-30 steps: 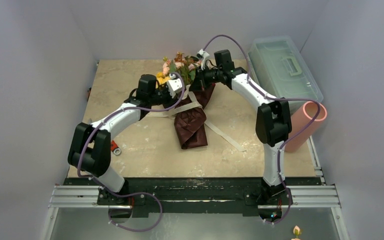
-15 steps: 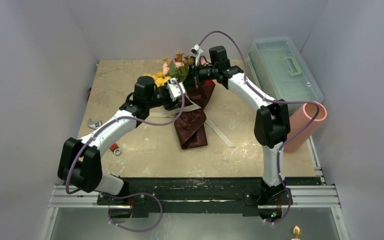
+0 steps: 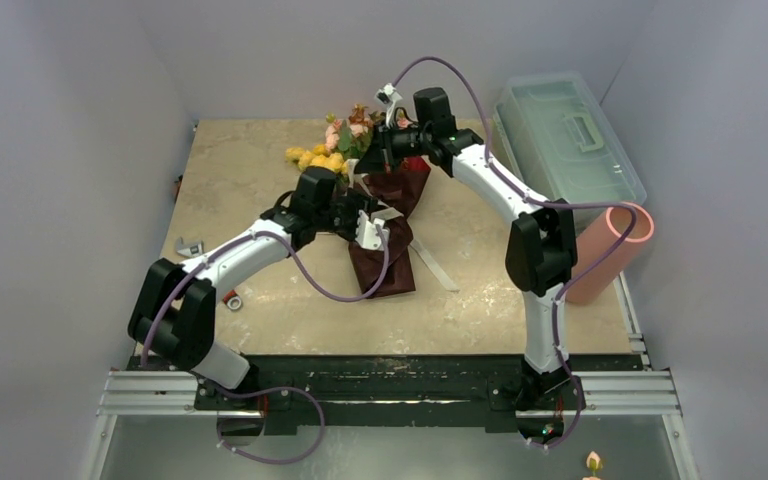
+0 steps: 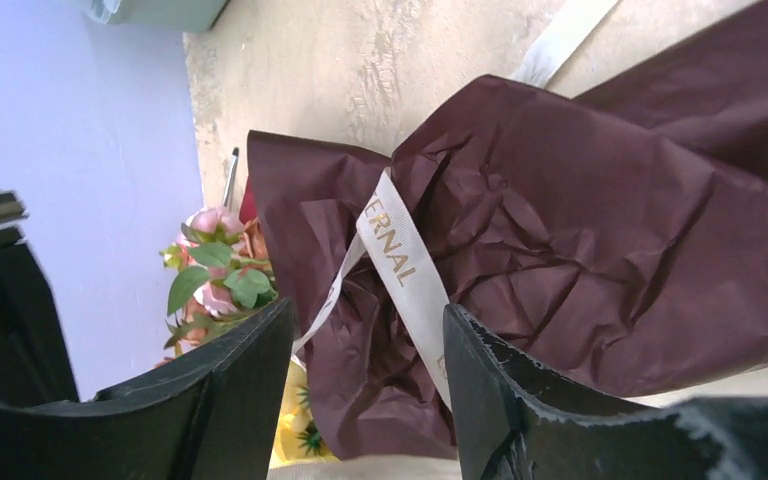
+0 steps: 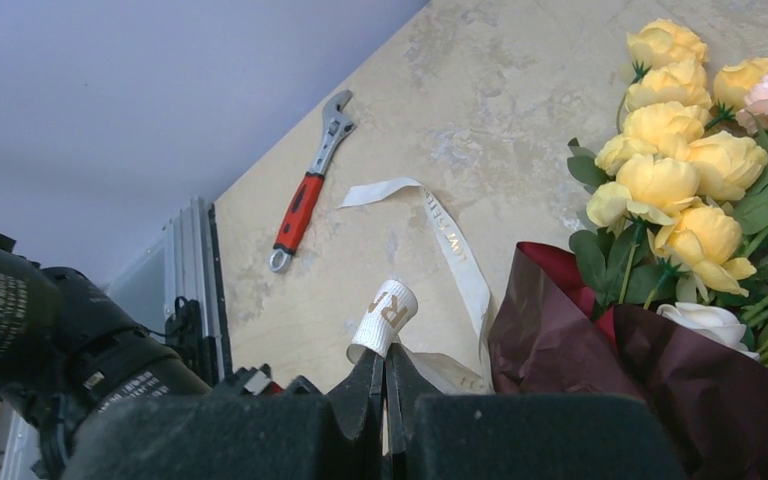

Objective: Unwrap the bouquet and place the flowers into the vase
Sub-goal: Untie the ribbon from the wrapping paper.

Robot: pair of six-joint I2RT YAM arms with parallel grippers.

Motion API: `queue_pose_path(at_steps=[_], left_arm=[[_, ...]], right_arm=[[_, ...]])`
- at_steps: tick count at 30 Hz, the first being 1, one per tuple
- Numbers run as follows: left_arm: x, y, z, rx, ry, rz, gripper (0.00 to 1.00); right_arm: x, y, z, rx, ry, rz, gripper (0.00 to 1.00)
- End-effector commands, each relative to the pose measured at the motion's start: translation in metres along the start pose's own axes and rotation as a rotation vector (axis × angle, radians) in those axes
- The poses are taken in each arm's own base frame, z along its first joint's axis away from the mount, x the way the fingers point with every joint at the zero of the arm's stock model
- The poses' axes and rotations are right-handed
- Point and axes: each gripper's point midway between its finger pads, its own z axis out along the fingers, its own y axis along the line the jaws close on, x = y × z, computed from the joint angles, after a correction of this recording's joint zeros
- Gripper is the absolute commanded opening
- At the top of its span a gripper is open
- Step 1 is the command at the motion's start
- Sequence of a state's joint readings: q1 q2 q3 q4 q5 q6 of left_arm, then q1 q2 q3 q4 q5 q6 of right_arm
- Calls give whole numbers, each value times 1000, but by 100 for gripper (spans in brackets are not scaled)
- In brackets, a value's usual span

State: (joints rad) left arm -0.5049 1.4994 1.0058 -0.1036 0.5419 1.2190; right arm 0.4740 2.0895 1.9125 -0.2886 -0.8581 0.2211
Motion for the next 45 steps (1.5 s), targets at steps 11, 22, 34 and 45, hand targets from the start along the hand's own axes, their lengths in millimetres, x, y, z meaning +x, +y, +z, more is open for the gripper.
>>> queue_pose_path(at_steps=[11, 22, 34, 45], left_arm=[[22, 35, 32, -64, 89, 244, 44], [30, 45, 32, -127, 138, 210, 17], [22, 85, -4, -320, 97, -238, 0], [33, 142, -48, -535, -49, -738, 0]], right_arm=[[-7, 17, 6, -33, -9, -10, 0], [-4, 20, 9, -44, 0, 2, 0], [-9, 9, -6, -30, -13, 10, 67], [4, -23, -35, 9, -14, 20, 80]])
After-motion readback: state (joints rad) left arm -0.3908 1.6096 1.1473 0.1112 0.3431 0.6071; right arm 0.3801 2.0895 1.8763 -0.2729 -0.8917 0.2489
